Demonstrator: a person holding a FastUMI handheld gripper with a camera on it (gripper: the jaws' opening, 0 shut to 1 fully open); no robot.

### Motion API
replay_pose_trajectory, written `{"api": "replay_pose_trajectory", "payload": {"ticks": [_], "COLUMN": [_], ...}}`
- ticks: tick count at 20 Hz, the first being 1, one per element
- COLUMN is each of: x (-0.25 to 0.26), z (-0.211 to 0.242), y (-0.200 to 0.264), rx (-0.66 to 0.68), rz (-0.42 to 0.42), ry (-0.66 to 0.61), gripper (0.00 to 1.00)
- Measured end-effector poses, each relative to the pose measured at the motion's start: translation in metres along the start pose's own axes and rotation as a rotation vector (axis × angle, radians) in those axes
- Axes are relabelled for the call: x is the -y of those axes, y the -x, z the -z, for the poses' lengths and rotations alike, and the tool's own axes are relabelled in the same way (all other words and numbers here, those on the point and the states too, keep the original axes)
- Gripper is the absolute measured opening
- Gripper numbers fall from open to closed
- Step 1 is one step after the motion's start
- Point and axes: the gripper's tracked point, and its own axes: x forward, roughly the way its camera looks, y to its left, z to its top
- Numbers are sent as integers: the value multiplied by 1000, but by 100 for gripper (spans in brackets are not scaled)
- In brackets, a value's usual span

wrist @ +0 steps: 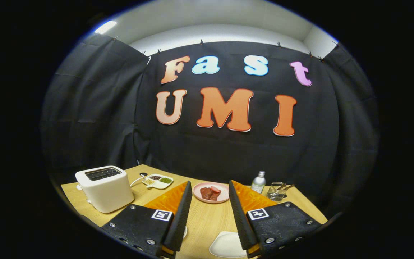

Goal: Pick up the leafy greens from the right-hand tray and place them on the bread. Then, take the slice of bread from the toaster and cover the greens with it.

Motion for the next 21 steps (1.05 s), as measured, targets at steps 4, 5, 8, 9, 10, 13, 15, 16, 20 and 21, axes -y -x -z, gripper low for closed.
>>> {"api": "replay_pose_trajectory", "payload": {"ticks": [4,5,8,9,10,13,15,16,20,21], "x": [9,10,4,4,4,1,1,2,2,-2], "z": [-16,-19,-29,-32,-33,-35,-37,-38,-35,-32], "y": [17,20,26,28,28,32,35,37,40,39], "rx": [93,113,176,195,212,257,286,302,344,350], "rz": [52,59,56,60,62,63,67,71,92,82], "ry": [28,30,29,25,22,15,31,43,40,34], "gripper": [81,83,90,91,94,96,97,97,97,98]}}
